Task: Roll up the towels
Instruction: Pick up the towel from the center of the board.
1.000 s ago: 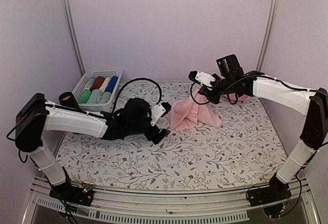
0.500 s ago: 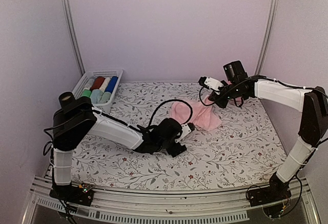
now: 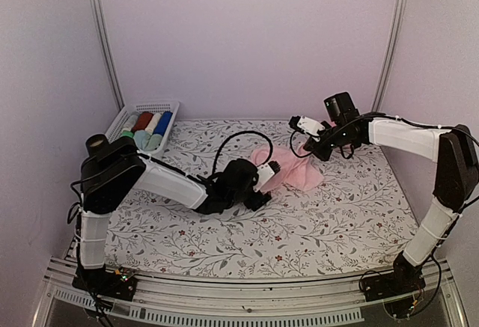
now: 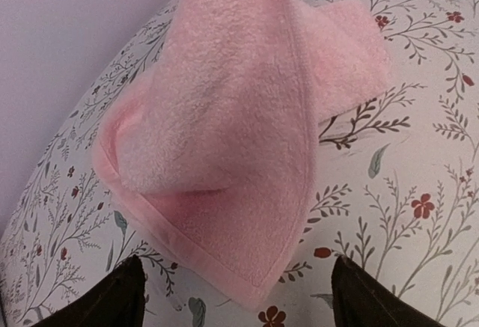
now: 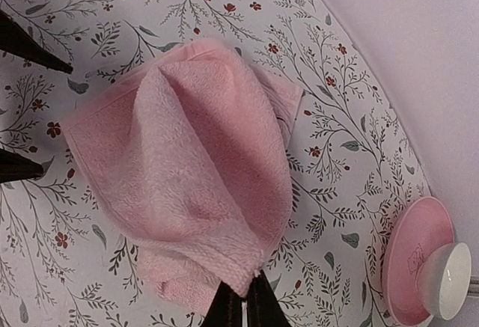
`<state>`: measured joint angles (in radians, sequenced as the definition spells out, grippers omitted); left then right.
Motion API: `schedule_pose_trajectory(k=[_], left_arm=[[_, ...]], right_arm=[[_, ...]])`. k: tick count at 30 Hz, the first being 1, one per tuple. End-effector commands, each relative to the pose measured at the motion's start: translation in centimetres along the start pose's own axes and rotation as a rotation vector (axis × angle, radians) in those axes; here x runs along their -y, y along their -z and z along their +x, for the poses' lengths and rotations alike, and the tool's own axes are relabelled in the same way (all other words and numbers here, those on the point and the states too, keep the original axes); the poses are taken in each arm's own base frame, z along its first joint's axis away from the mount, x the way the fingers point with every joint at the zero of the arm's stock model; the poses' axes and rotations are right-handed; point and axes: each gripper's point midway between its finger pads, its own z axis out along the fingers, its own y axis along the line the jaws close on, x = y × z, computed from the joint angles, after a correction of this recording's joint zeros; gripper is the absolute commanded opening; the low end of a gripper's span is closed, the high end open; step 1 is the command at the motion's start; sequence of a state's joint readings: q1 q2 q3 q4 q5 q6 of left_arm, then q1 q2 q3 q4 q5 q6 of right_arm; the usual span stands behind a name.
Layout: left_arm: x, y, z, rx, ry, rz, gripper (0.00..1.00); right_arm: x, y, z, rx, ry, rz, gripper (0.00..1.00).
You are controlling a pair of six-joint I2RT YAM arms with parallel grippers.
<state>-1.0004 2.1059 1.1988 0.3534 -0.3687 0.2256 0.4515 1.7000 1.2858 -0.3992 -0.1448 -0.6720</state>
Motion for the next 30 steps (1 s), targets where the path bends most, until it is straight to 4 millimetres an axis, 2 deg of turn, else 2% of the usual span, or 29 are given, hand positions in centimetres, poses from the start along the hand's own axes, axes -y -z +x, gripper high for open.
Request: schedule_pose_trajectory(k=[1, 5, 10, 16, 21, 30], left_arm=[[0.8, -1.5, -0.9, 0.051, -0.025, 0.054, 0.86], [1.2, -2.1, -0.6, 0.04, -0.06, 0.075, 0.86], [-0.6, -1.2, 0.1, 0.021, -0.076, 0.032, 0.87], [-2.6, 0.3, 1.1, 0.013, -0.146, 0.017, 0.89], [-2.4, 0.0, 1.5, 0.011, -0.216, 0.023, 0.88], [-0.1, -1.2, 1.6, 0.023, -0.304, 0.087, 0.87]], right_arm=[[-0.2, -0.5, 0.1, 0.005, -0.009, -0.004, 0.02], [0.4, -0.3, -0.1, 0.006, -0.011, 0.03, 0.02], [2.2, -0.3, 0.4, -0.014, -0.03, 0.12, 0.02], [4.2, -1.8, 2.6, -0.09, -0.074, 0.219, 0.03], [4.2, -3.6, 4.3, -0.14, -0.092, 0.22, 0.03], [4.8, -5.8, 6.7, -0.213, -0.121, 0.248, 0.03]])
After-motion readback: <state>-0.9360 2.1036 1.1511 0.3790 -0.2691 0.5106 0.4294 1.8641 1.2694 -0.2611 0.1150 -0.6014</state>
